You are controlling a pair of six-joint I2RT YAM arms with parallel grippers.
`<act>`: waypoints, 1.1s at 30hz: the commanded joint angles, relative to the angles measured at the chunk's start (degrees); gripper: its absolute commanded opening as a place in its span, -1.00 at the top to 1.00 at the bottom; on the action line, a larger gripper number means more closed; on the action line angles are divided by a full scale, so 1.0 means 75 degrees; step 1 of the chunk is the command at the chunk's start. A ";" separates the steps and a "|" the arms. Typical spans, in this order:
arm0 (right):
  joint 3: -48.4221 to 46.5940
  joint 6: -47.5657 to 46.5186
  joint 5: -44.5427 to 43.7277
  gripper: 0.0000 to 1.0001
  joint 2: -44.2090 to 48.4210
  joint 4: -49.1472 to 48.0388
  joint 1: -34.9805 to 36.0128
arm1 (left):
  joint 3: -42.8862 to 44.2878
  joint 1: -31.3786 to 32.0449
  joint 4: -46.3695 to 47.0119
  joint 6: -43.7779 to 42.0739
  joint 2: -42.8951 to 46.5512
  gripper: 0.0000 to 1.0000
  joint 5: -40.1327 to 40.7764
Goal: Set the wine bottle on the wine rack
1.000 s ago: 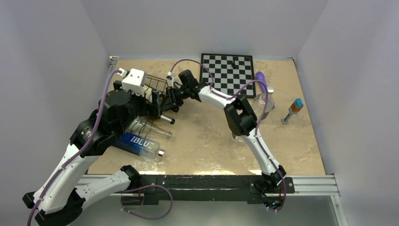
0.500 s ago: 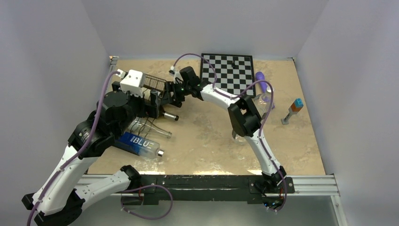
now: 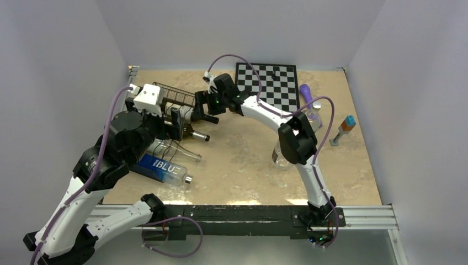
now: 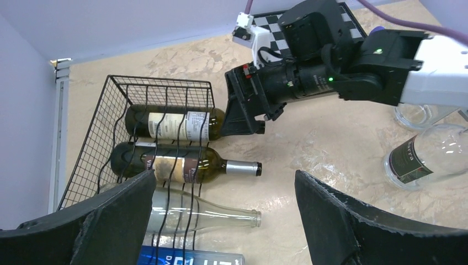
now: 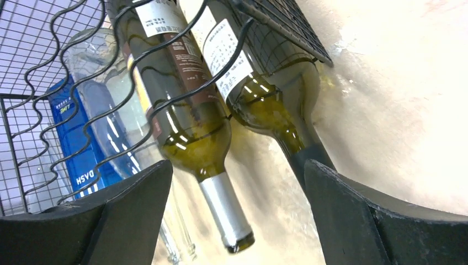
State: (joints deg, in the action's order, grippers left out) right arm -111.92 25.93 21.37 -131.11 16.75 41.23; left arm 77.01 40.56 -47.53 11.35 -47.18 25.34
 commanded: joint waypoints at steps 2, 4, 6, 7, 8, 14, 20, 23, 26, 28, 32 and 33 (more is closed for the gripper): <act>0.0451 -0.0287 -0.0975 -0.92 0.1490 0.0060 0.0045 | 0.0029 -0.0038 0.0176 -0.0222 0.0079 -0.99 -0.0066; 0.0516 -0.0387 -0.1245 -0.97 0.1898 0.0236 0.0045 | 0.0032 -0.0031 0.0162 -0.0236 0.0079 -0.99 -0.0142; 0.0494 -0.0555 -0.1546 -0.97 0.2279 0.0543 0.0044 | 0.0002 -0.0036 0.0187 -0.0276 0.0127 -0.99 -0.0227; 0.0450 -0.0647 -0.1709 -0.97 0.2469 0.0738 0.0042 | -0.0033 -0.0037 0.0232 -0.0291 0.0167 -0.99 -0.0266; 0.0396 -0.0732 -0.1860 -0.97 0.2648 0.0985 0.0045 | -0.0090 -0.0037 0.0290 -0.0304 0.0206 -0.99 -0.0308; 0.0161 -0.1500 -0.2626 -0.97 0.3890 0.2728 0.0045 | -0.0556 -0.0037 0.1007 -0.0453 0.0703 -0.99 -0.0988; 0.1048 -0.2227 -0.4133 -0.97 0.5617 0.4049 0.0034 | -0.0888 -0.0033 0.1600 -0.0972 0.0967 -0.99 -0.2070; 0.1332 -0.2382 -0.4755 -0.97 0.6330 0.4895 0.0009 | -0.1063 -0.0034 0.1848 -0.1030 0.0923 -0.99 -0.2136; 0.1281 -0.2155 -0.5351 -0.97 0.6668 0.6075 -0.0066 | -0.1143 -0.0034 0.2020 -0.1033 0.0764 -0.99 -0.2147; 0.1298 -0.1919 -0.5732 -0.94 0.6866 0.6954 -0.0134 | -0.1169 -0.0034 0.2128 -0.1027 0.0657 -0.99 -0.2180; 0.1677 -0.1679 -0.5861 -0.93 0.7226 0.7868 -0.0367 | -0.1337 -0.0029 0.2394 -0.0988 0.0503 -0.99 -0.2340; 0.1818 -0.1605 -0.5836 -0.93 0.7308 0.8019 -0.0456 | -0.1403 -0.0036 0.2453 -0.0977 0.0474 -0.99 -0.2366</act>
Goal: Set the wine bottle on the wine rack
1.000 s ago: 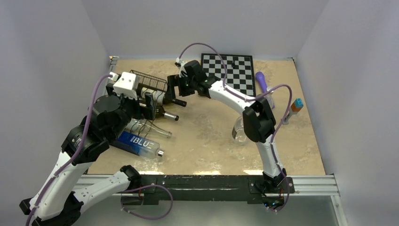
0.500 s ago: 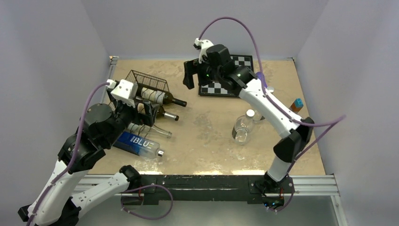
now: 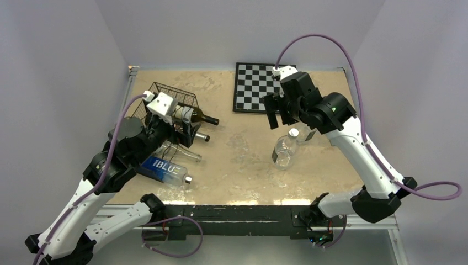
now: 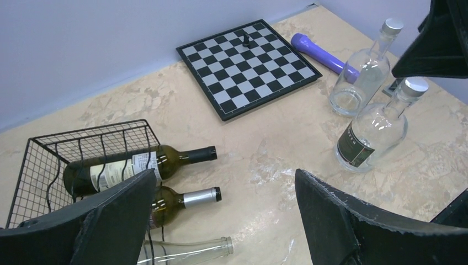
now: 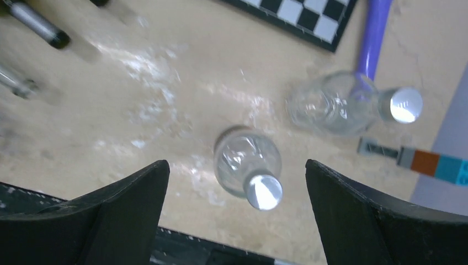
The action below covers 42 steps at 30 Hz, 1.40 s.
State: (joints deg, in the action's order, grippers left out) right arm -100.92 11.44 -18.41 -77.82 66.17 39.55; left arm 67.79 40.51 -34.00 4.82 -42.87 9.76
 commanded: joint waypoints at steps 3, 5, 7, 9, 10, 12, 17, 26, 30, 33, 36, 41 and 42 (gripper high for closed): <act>0.1070 0.0431 -0.0118 -0.92 0.0486 0.1261 -0.0609 | -0.0341 -0.0030 0.0783 0.0012 -0.0234 -0.99 -0.0316; 0.1489 0.0404 0.0446 -0.90 0.0588 0.1011 -0.0933 | -0.0377 -0.0029 0.0820 0.0068 -0.0336 -0.99 -0.0386; 0.1764 0.0305 0.0966 -0.87 0.0581 0.0798 -0.1098 | -0.0393 -0.0026 0.0818 0.0112 -0.0426 -0.99 -0.0426; 0.1860 0.0228 0.1290 -0.81 0.0457 0.0776 -0.1206 | -0.0429 -0.0024 0.0812 0.0151 -0.0493 -0.99 -0.0434; 0.1921 0.0211 0.1362 -0.78 0.0361 0.0759 -0.1224 | -0.0443 -0.0032 0.0807 0.0173 -0.0500 -0.99 -0.0434; 0.1996 0.0190 0.1543 -0.70 0.0186 0.0751 -0.1304 | -0.0519 -0.0025 0.0791 0.0242 -0.0513 -0.99 -0.0463; 0.2270 0.0220 0.1629 -0.50 -0.0064 0.0603 -0.1483 | -0.0807 -0.0027 0.0795 0.0341 -0.0352 -0.99 -0.0519; 0.2590 0.0166 0.1782 -0.23 -0.0266 0.0590 -0.1604 | -0.0948 -0.0026 0.0619 0.0335 -0.0231 -0.99 -0.0285; 0.2594 0.0196 0.1751 0.07 -0.0342 0.0587 -0.1618 | -0.0949 -0.0026 0.0607 0.0299 -0.0237 -0.99 -0.0236; 0.2596 0.0243 0.1592 0.27 -0.0363 0.0587 -0.1621 | -0.0944 -0.0029 0.0597 0.0252 -0.0228 -0.99 -0.0203; 0.2530 0.0244 0.1509 0.55 -0.0377 0.0587 -0.1623 | -0.0963 -0.0029 0.0584 0.0220 -0.0204 -0.99 -0.0166; 0.2347 0.0243 0.1409 1.00 -0.0404 0.0596 -0.1624 | -0.1024 -0.0023 0.0549 0.0190 -0.0126 -0.99 -0.0121; 0.2302 0.0247 0.1443 1.00 -0.0351 0.0561 -0.1619 | -0.1039 -0.0029 0.0539 0.0179 -0.0110 -0.99 -0.0108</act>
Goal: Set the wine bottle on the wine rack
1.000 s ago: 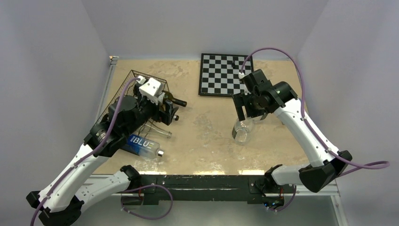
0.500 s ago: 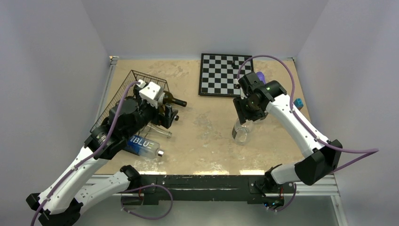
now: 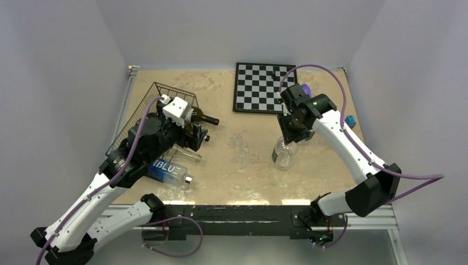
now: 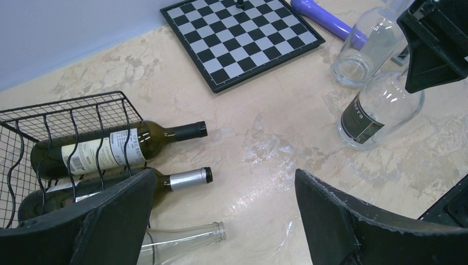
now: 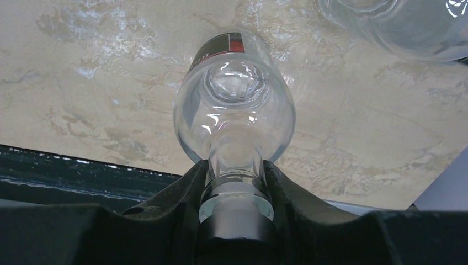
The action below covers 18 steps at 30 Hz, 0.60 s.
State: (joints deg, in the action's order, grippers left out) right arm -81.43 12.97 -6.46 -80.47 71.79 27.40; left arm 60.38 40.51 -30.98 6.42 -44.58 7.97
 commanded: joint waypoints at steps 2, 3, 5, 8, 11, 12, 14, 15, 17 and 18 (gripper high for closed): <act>-0.0449 0.0047 -0.0055 1.00 0.0110 -0.0225 -0.0006 | -0.0067 -0.0031 0.0113 -0.0046 0.0151 -0.99 0.0155; -0.0523 0.0053 0.0027 1.00 0.0192 -0.0272 -0.0001 | -0.0064 -0.0034 0.0112 -0.0057 0.0169 -0.99 0.0172; -0.0706 0.0121 0.0133 1.00 0.0384 -0.0349 -0.0001 | -0.0080 -0.0028 0.0104 -0.0069 0.0198 -0.99 0.0189; -0.0935 0.0207 0.0242 1.00 0.0676 -0.0515 0.0000 | -0.0093 -0.0034 0.0100 -0.0082 0.0219 -0.99 0.0203; -0.1046 0.0291 0.0439 1.00 0.0909 -0.0727 0.0002 | -0.0104 -0.0023 0.0105 -0.0082 0.0216 -0.99 0.0203; -0.1074 0.0331 0.0537 1.00 0.0961 -0.0780 -0.0003 | -0.0105 -0.0023 0.0100 -0.0082 0.0208 -0.99 0.0203; -0.1189 0.0400 0.0725 1.00 0.1036 -0.0827 0.0002 | -0.0093 -0.0027 0.0110 -0.0092 0.0204 -0.99 0.0203; -0.1235 0.0467 0.0826 1.00 0.1061 -0.0857 0.0000 | -0.0094 -0.0019 0.0111 -0.0093 0.0209 -0.99 0.0203; -0.1303 0.0577 0.1107 1.00 0.1131 -0.0972 -0.0002 | -0.0092 -0.0021 0.0124 -0.0082 0.0213 -0.99 0.0186; -0.1306 0.0646 0.1224 1.00 0.1177 -0.1067 0.0001 | -0.0088 -0.0022 0.0123 -0.0082 0.0213 -0.99 0.0181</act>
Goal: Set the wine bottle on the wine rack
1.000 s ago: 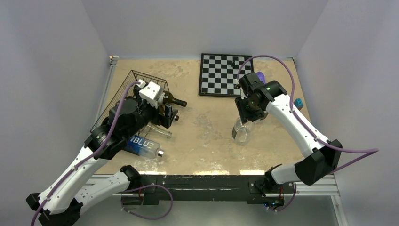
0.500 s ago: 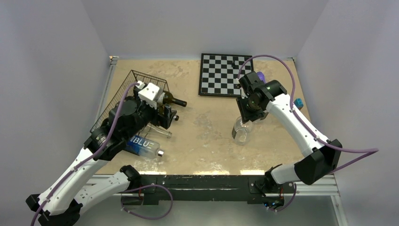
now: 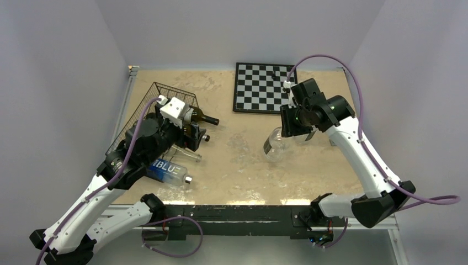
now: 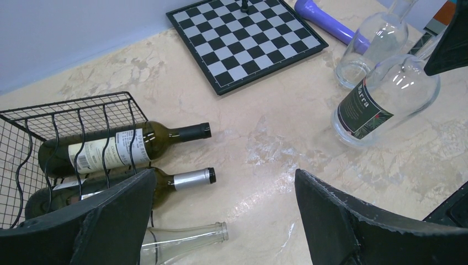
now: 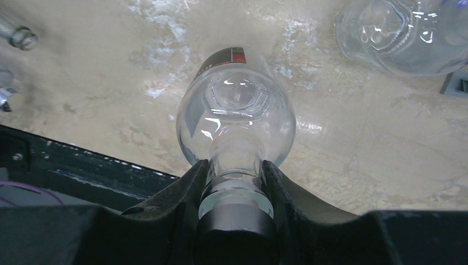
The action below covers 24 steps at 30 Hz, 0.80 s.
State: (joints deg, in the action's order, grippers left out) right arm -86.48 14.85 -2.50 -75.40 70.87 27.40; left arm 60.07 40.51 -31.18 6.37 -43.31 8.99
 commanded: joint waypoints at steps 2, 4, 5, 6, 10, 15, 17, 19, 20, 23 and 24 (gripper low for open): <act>-0.0640 0.0560 0.0922 1.00 0.0562 -0.1131 0.0000 | -0.0024 -0.0031 0.0149 -0.0059 0.0043 -0.99 0.0052; -0.0603 0.0778 0.1133 1.00 0.0650 -0.1367 -0.0003 | 0.0013 -0.0033 0.0133 -0.0037 0.0049 -0.99 0.0094; -0.0523 0.0905 0.1227 1.00 0.0721 -0.1546 0.0002 | 0.0058 -0.0024 0.0108 -0.0024 0.0045 -0.99 0.0125; -0.0410 0.1049 0.1336 1.00 0.0822 -0.1807 0.0003 | 0.0105 -0.0024 0.0078 -0.0002 0.0044 -0.99 0.0160; -0.0206 0.1577 0.1651 1.00 0.1016 -0.2511 -0.0003 | 0.0376 -0.0033 -0.0146 0.0085 0.0021 -0.99 0.0353; -0.0263 0.1830 0.1853 1.00 0.0961 -0.2698 0.0001 | 0.0561 -0.0033 -0.0302 0.0141 0.0064 -0.99 0.0515; -0.0258 0.1847 0.1918 1.00 0.0916 -0.2700 -0.0002 | 0.0568 -0.0031 -0.0308 0.0157 0.0091 -0.99 0.0554; -0.0152 0.1878 0.1980 1.00 0.0917 -0.2813 0.0003 | 0.0568 -0.0017 -0.0339 0.0195 0.0085 -0.99 0.0580; -0.0046 0.1927 0.2015 1.00 0.0942 -0.2944 -0.0007 | 0.0568 -0.0025 -0.0339 0.0202 0.0099 -0.99 0.0591; 0.0049 0.2082 0.2172 1.00 0.0915 -0.3175 -0.0003 | 0.0586 -0.0029 -0.0372 0.0228 0.0112 -0.99 0.0614; 0.0090 0.2146 0.2229 1.00 0.0902 -0.3277 0.0001 | 0.0607 -0.0032 -0.0380 0.0239 0.0114 -0.99 0.0631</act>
State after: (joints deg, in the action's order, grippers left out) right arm -84.79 26.70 8.80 -70.87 58.22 27.42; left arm 62.15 40.51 -34.24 6.87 -42.83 12.49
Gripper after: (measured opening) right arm 0.405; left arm 0.993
